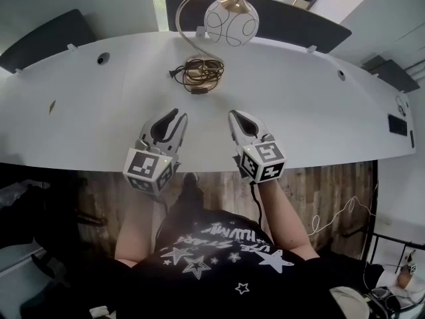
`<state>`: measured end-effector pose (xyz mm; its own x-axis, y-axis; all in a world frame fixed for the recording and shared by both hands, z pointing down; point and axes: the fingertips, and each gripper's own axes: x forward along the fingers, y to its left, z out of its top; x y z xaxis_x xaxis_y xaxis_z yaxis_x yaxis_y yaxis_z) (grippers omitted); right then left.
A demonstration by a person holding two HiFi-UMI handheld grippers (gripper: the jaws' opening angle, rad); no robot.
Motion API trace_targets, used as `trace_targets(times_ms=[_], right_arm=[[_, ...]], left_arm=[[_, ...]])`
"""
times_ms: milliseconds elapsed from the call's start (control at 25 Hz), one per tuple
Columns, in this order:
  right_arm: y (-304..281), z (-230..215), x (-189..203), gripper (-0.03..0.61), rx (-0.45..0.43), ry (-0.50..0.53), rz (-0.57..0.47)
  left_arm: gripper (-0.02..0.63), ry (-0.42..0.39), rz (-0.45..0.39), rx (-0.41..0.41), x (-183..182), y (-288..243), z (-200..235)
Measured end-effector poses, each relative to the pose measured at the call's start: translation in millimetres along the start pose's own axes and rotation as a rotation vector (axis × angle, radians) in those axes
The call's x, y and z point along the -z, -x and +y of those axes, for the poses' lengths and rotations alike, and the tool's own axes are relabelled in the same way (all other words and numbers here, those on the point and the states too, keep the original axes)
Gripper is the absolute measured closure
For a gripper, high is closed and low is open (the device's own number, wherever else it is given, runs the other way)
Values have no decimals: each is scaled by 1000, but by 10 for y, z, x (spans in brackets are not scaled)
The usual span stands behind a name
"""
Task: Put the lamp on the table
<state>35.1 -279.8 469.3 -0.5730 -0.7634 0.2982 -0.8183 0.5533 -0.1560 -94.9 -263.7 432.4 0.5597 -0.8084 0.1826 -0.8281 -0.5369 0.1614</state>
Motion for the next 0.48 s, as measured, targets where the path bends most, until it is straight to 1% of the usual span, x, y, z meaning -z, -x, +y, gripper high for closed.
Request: trace_targets(times_ms=[200,360,480], right_arm=[[399,82,95,577,-31,12,-14],[793,108,144,577,-42,13,-32],[1132,140,201,578,-57,23,-36]], left_arm=[[522,-19,0,-2,94,203,-414],[522,-39,-24,-18,71,367,-779],[522,-48,-48,-20,85,530,-1139]])
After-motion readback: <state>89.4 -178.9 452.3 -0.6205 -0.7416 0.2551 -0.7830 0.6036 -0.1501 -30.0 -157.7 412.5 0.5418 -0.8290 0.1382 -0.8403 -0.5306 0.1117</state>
